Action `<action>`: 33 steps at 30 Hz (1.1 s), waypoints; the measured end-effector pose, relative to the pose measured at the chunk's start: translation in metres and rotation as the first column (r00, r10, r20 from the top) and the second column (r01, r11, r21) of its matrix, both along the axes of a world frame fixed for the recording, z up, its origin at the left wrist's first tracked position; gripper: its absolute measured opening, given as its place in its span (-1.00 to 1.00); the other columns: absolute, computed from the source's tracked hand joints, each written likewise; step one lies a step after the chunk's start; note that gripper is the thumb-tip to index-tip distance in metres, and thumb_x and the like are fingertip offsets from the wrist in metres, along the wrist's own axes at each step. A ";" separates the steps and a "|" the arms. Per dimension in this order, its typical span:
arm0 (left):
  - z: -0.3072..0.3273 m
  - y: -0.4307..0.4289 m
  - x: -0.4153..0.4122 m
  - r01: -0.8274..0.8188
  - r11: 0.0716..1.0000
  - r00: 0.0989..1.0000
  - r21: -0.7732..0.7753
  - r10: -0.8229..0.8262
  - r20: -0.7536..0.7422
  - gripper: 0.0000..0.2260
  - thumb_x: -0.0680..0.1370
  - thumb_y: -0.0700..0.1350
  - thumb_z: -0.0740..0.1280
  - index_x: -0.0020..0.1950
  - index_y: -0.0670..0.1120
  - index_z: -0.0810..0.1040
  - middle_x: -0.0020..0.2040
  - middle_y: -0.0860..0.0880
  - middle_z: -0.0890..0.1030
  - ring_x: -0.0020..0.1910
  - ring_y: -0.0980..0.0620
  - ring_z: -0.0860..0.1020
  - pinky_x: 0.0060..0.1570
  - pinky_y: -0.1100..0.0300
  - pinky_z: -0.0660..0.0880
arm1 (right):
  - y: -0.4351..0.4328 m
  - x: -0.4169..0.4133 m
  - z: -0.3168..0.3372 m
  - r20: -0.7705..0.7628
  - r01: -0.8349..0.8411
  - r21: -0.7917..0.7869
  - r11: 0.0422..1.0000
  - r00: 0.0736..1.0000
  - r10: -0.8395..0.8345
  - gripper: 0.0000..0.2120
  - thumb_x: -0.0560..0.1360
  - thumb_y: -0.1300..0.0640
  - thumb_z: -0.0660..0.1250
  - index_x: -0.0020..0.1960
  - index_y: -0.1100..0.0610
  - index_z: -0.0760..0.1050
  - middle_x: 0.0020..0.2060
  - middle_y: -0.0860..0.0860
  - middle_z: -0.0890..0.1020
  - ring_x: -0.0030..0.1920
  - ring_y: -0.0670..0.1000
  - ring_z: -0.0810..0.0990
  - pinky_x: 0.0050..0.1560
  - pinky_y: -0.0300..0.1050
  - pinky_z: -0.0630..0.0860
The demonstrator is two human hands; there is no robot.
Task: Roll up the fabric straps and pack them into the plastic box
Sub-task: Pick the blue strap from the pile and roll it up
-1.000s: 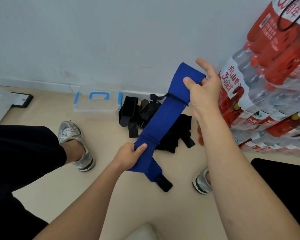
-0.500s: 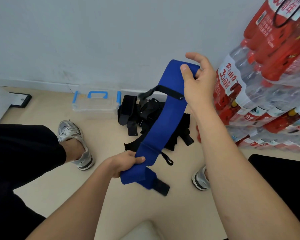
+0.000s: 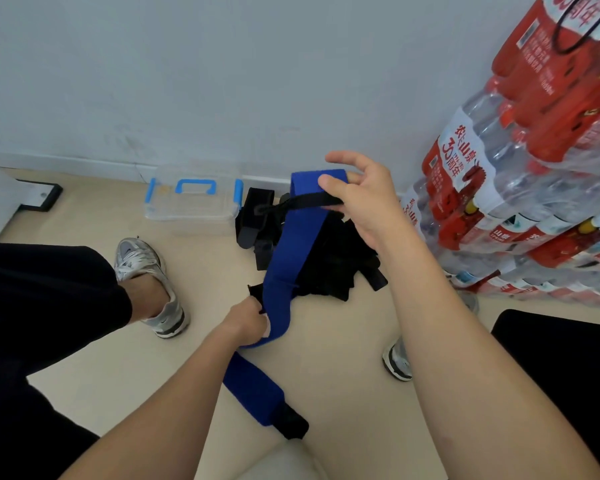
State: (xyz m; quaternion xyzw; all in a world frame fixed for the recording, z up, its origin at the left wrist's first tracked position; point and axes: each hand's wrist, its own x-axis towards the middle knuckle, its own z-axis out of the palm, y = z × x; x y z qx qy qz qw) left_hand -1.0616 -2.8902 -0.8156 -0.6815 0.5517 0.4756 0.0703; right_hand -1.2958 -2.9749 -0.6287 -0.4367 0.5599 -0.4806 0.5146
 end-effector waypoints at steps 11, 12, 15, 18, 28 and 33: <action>0.203 -0.083 -0.011 -0.594 0.801 0.495 -0.076 0.290 -0.819 -0.61 0.73 0.26 0.20 0.36 0.07 0.62 0.04 -0.11 0.80 -0.04 -0.16 0.80 -0.16 0.04 0.73 | -0.003 0.017 -0.001 0.129 -0.281 -0.044 0.959 0.950 0.285 -0.61 0.57 0.36 0.51 0.35 0.11 0.61 0.10 0.10 0.80 0.14 0.14 0.79 0.13 0.03 0.74; 0.212 -0.084 -0.007 -0.536 0.820 0.576 -0.198 0.185 -0.796 -0.71 0.72 0.15 0.33 0.32 0.03 0.66 0.04 -0.09 0.79 -0.02 -0.14 0.80 -0.11 0.06 0.74 | -0.004 0.019 0.000 0.122 -0.283 -0.046 0.958 0.950 0.287 -0.59 0.57 0.38 0.51 0.35 0.10 0.60 0.12 0.09 0.80 0.14 0.14 0.79 0.16 0.06 0.73; 0.223 -0.086 -0.003 -0.395 0.774 0.772 -0.495 -0.012 -0.635 -0.77 0.64 -0.18 0.50 0.29 -0.04 0.69 -0.02 -0.06 0.76 -0.04 -0.04 0.79 -0.02 0.13 0.73 | -0.009 0.023 0.006 -0.012 -0.252 -0.070 0.965 0.968 0.252 -0.61 0.58 0.35 0.51 0.33 0.06 0.60 0.09 0.01 0.81 0.10 0.08 0.80 0.13 0.03 0.74; 0.232 -0.087 -0.005 -0.315 0.727 0.833 -0.610 -0.096 -0.545 -0.75 0.62 -0.21 0.51 0.30 -0.06 0.69 -0.04 -0.06 0.77 -0.10 0.00 0.78 0.01 0.14 0.72 | -0.010 0.023 0.025 -0.183 -0.262 -0.104 0.959 0.953 0.241 -0.72 0.64 0.29 0.45 0.33 0.11 0.61 0.00 0.01 0.82 -0.01 0.04 0.82 0.00 -0.07 0.75; 0.282 -0.099 0.013 0.058 0.654 0.925 -0.754 -0.320 -0.207 -0.89 0.69 -0.08 0.42 0.02 -0.09 0.60 -0.11 -0.03 0.58 -0.16 0.06 0.52 -0.04 0.13 0.50 | 0.015 0.034 0.094 -0.906 -0.398 -0.178 0.900 0.423 0.008 -0.73 0.73 -0.12 0.26 0.14 0.04 0.62 -0.12 -0.05 0.54 -0.07 0.07 0.54 -0.07 0.08 0.50; 0.309 -0.107 0.006 -0.088 0.751 0.814 -0.654 -0.325 -0.482 -0.97 0.68 -0.19 0.43 0.10 -0.13 0.66 -0.07 -0.11 0.72 -0.10 -0.03 0.75 -0.11 -0.01 0.75 | 0.018 0.031 0.122 -0.863 -0.333 -0.265 0.905 0.501 -0.068 -0.80 0.72 0.02 0.30 0.24 0.03 0.65 -0.04 0.05 0.73 -0.04 0.16 0.66 0.08 0.11 0.60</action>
